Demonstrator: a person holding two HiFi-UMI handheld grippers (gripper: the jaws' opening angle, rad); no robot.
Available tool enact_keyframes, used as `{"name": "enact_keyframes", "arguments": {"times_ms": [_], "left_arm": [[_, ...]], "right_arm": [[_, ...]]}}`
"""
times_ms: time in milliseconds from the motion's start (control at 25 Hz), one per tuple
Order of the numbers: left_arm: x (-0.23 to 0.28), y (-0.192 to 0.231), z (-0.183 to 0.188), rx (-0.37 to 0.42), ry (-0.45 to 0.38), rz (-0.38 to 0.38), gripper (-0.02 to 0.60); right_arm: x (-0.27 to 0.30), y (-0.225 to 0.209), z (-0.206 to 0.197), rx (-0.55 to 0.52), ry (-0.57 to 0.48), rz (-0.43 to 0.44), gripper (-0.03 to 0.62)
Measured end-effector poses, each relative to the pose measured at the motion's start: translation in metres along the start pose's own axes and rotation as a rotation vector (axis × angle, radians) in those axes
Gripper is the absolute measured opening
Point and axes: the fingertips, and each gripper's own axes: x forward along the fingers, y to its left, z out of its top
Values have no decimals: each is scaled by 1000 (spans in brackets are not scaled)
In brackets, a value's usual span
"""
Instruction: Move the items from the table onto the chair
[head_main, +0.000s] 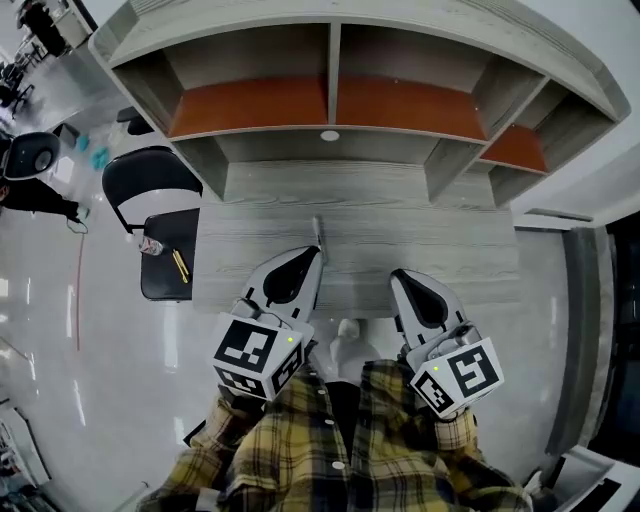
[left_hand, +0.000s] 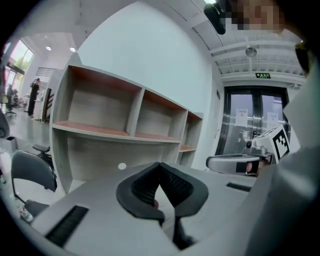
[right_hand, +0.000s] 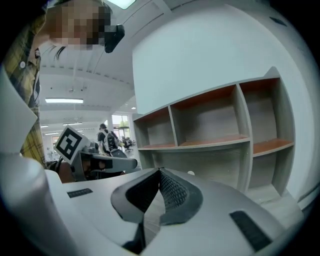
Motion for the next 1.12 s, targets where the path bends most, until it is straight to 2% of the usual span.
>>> {"name": "enact_keyframes", "arguments": {"times_ms": [160,360,560,880,1000,1120], "left_arm": [[12,-4,-4,-26,1,96,5],[24,-2,-16,-46,31,158,5],[32,13,-27,-79,51,221,5],[40,31,-30,-118,55,240,10],[41,38,-33,-142,72,246,83],[45,44,-42,-169,91,249,126]], "right_arm": [[1,-19,-2,-5,29,95,18],[6,-29,-10,25,56,141,18],[15,-36,-13,28,67,145,18],[25,-41,-14,34,75,135,18],[26,-42,-13,34,77,130,18],[27,-45,-17,48,86,117,18]]}}
